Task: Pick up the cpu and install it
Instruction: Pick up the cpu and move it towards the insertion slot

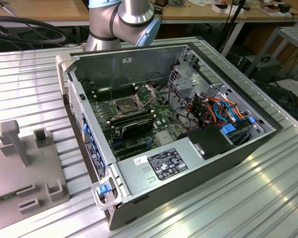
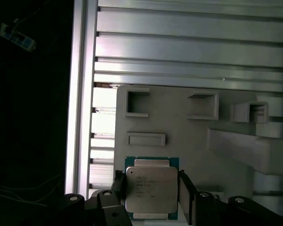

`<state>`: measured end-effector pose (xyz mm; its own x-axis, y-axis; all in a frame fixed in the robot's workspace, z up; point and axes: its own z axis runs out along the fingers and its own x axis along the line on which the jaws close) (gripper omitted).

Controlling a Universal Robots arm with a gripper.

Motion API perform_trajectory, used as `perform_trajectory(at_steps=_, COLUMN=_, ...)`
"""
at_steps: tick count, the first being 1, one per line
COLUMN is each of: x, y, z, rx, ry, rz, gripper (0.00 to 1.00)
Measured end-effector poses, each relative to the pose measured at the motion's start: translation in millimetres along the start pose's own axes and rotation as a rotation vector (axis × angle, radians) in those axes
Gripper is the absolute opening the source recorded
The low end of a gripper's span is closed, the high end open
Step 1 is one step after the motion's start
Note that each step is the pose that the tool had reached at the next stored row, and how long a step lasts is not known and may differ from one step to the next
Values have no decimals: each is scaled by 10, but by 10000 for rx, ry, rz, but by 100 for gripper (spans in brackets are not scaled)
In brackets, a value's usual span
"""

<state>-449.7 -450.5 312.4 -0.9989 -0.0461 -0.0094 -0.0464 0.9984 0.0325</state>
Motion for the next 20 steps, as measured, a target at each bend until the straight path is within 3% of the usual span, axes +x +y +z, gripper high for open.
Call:
perform_trajectory(at_steps=8, x=-1, y=3, z=-87, rx=-1, ry=-2, rz=0, gripper=55)
perform_trajectory(at_steps=11, x=-2, y=5, z=-170, rx=-1, ry=-3, rz=0, gripper=55)
perform_trajectory(at_steps=14, x=-2, y=7, z=-212, rx=-1, ry=-2, rz=0, gripper=55)
perform_trajectory(at_steps=20, x=-3, y=8, z=-246, rx=-2, ry=-5, rz=0, gripper=55)
